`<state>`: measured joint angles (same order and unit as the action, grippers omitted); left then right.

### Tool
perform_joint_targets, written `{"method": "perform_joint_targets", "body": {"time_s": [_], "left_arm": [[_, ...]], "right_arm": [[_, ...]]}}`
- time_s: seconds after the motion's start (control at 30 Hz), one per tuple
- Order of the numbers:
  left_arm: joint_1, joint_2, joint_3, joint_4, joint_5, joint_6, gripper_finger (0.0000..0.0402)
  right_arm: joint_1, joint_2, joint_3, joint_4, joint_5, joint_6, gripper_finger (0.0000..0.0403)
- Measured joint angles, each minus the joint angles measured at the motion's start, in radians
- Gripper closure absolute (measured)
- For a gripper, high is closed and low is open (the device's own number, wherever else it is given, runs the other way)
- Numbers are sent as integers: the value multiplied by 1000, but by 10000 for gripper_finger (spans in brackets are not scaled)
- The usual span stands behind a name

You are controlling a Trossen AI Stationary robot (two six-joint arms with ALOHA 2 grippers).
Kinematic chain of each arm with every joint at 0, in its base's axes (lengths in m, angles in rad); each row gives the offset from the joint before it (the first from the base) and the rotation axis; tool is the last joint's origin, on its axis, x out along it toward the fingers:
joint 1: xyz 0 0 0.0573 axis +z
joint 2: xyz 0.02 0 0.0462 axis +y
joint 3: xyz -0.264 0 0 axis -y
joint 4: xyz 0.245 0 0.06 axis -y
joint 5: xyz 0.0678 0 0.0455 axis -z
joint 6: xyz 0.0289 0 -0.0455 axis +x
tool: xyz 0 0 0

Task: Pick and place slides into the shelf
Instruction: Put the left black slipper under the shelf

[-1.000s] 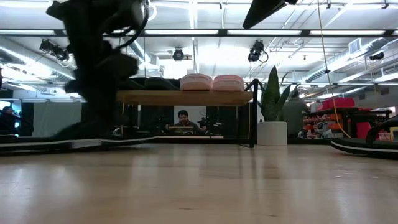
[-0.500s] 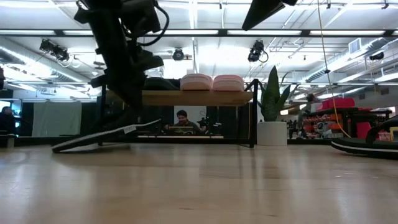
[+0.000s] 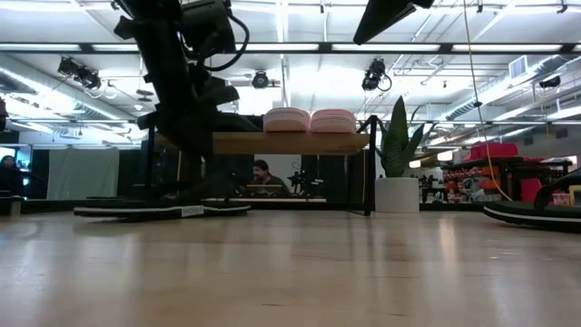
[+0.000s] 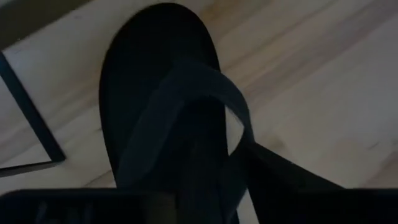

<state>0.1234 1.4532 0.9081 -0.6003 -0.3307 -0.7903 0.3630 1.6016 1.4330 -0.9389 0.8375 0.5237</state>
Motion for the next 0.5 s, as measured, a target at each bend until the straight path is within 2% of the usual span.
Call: {"method": "perform_joint_targets", "body": {"time_s": [0.1, 0.23, 0.37, 0.5], "left_arm": [[-11, -2, 0, -1, 25, 4, 253], [-35, -11, 11, -32, 140, 76, 258], [-90, -21, 36, -172, 196, 118, 306], [-153, -21, 38, -314, 183, 45, 380]], "right_arm": [[0, 0, 0, 0, 0, 0, 396], [0, 0, 0, 0, 0, 1, 396], [0, 0, 0, -9, -1, 19, 395], [0, 0, 0, -12, -1, 27, 397]]}}
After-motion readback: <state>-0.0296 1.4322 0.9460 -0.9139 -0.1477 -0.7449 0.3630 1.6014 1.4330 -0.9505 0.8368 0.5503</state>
